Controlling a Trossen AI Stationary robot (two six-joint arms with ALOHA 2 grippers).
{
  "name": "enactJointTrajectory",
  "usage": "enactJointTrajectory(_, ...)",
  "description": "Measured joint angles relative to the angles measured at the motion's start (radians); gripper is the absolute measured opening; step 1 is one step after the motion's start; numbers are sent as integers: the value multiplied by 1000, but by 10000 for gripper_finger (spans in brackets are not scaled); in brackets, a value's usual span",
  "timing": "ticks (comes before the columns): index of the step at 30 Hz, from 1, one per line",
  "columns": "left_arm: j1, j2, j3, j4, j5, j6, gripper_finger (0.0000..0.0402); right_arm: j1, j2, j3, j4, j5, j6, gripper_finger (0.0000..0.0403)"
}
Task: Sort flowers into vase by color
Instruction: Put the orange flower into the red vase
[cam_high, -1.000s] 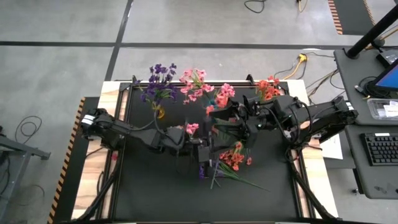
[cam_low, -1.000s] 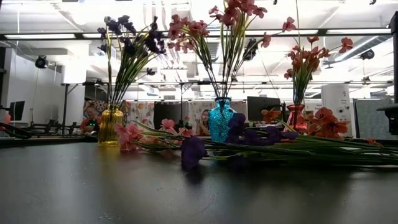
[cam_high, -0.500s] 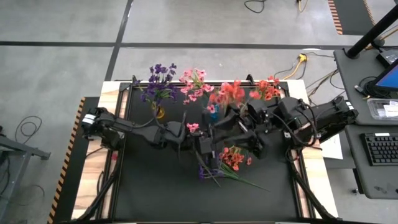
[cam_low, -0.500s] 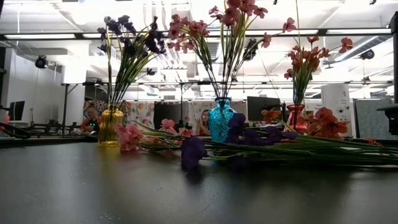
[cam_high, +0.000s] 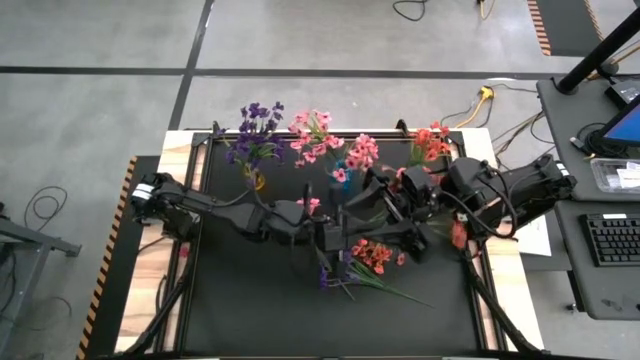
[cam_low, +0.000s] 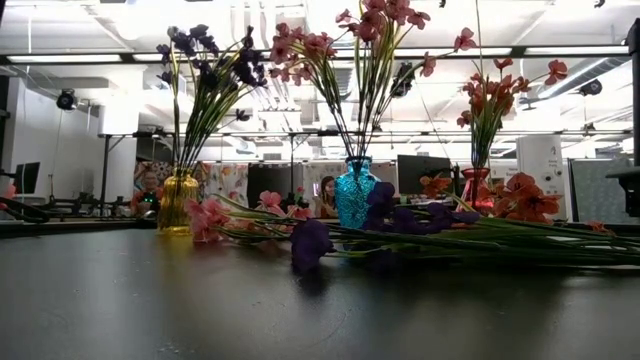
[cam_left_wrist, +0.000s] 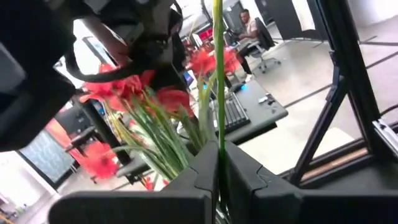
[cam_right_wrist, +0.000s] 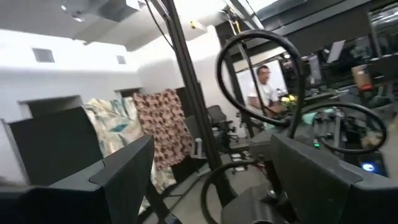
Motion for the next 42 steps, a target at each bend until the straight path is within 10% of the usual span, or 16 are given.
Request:
enactJointTrajectory(23,-10,9,-20,-55,-5,-153,5,0,-36,-1,-134,124,-139,306)
enactJointTrajectory(42,-20,9,-18,-345,-7,-274,190,0,-37,0,-634,490,-248,286)
